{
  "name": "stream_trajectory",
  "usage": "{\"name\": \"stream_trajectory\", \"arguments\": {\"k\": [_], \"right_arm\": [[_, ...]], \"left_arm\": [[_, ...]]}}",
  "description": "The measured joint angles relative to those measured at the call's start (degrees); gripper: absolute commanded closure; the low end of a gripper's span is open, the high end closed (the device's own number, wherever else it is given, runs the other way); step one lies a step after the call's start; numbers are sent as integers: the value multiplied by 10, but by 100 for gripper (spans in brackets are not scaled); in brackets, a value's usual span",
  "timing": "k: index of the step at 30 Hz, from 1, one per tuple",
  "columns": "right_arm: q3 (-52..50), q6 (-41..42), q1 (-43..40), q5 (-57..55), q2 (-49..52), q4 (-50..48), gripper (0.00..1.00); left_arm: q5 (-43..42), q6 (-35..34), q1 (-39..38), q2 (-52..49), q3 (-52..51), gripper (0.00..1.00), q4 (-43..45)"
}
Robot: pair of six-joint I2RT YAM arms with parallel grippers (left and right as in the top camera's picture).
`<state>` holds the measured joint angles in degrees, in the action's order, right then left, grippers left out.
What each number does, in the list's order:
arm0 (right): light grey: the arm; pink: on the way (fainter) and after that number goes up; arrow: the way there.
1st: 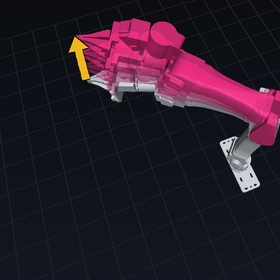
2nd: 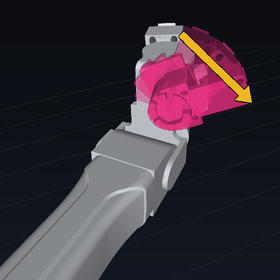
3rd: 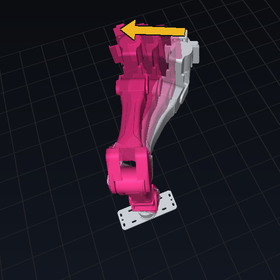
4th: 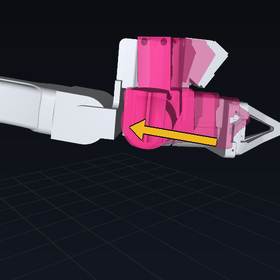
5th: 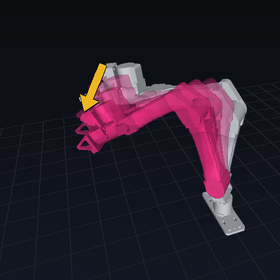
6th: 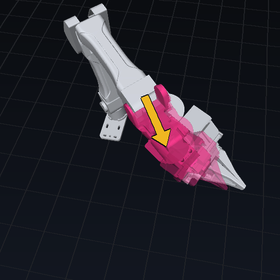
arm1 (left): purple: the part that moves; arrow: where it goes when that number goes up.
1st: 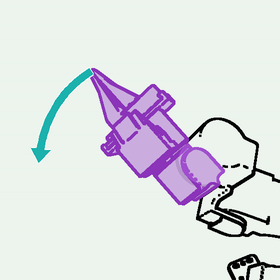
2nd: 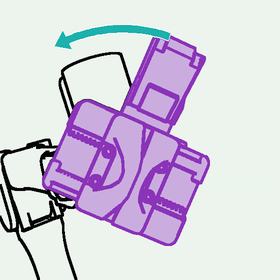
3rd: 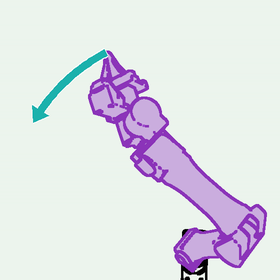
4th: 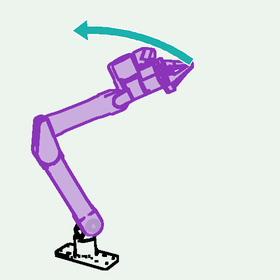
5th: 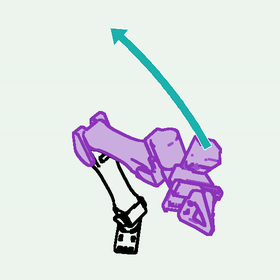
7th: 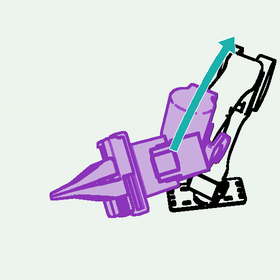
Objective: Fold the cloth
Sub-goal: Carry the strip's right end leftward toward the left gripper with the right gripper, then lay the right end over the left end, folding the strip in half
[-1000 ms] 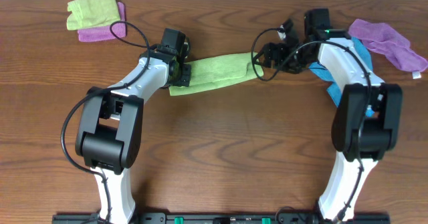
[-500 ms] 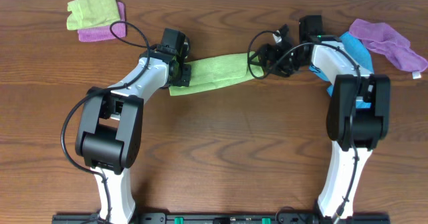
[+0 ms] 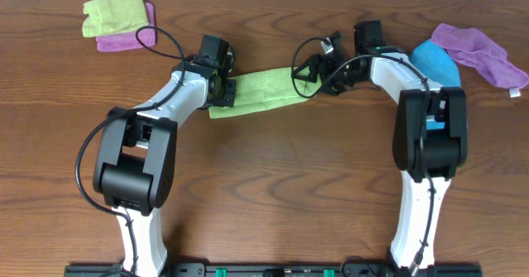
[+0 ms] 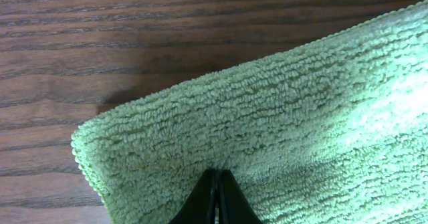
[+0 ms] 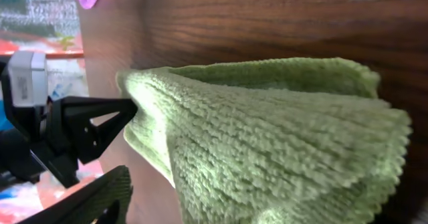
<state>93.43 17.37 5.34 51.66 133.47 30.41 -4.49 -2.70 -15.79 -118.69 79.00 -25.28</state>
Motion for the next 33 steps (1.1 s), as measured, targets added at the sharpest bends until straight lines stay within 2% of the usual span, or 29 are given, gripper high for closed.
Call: {"name": "stream_trajectory", "arguments": {"k": [2,3,4,5,7,8,15,24,33], "right_arm": [[0,4,3,-9,0,0,36],[0,5,3,-13,1,-1,45],[0,12,3,-26,2,0,62],[0,12,3,-31,4,0,73],[0,16,3,-48,9,1,93],[0,19,3,-55,12,2,98],[6,32,7,-69,15,12,99],[64,15,27,-132,13,111,99],[70,9,70,-157,-46,110,98]], "left_arm": [[0,0,0,0,0,94,0],[0,0,0,0,0,94,0],[0,0,0,0,0,94,0],[0,0,0,0,0,94,0],[0,0,0,0,0,94,0],[0,0,0,0,0,94,0],[0,0,0,0,0,94,-2],[0,0,0,0,0,94,-3],[0,0,0,0,0,94,-3]]}}
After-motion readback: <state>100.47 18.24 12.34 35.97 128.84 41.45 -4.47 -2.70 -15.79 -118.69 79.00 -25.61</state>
